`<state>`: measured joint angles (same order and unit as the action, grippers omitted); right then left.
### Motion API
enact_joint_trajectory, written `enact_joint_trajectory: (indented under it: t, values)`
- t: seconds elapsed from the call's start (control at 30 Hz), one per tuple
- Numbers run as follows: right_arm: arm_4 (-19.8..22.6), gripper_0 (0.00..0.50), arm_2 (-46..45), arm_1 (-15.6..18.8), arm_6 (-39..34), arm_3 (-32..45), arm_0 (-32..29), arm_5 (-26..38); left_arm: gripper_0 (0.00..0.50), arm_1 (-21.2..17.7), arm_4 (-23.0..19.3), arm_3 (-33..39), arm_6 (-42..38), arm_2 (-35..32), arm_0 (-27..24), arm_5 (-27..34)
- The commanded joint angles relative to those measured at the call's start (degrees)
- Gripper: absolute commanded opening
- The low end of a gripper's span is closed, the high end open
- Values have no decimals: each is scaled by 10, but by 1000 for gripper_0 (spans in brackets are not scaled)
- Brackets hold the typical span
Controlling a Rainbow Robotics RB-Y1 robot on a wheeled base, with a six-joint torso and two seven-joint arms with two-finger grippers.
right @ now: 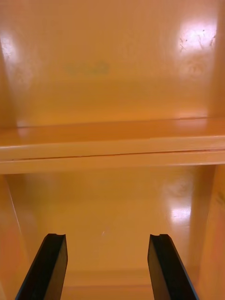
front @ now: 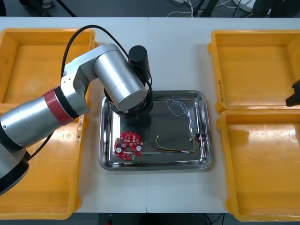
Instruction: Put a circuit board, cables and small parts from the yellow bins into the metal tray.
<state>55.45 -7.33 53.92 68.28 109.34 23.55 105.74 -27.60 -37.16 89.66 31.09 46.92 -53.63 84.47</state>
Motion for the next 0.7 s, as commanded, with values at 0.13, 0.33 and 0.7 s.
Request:
enact_joint_trajectory:
  t: [0.13, 0.33, 0.7]
  values:
    - [-8, 500, -26, 37, -28, 17, -34, -30, 491, 12, 1, 5, -16, 8, 5, -8]
    - [0, 500, -34, 39, -22, 17, -56, -50, 500, 12, -3, 5, -22, 8, 5, -8]
    - [6, 500, -34, 44, -16, 17, -81, -83, 500, 4, -5, 29, -24, -7, 0, 18]
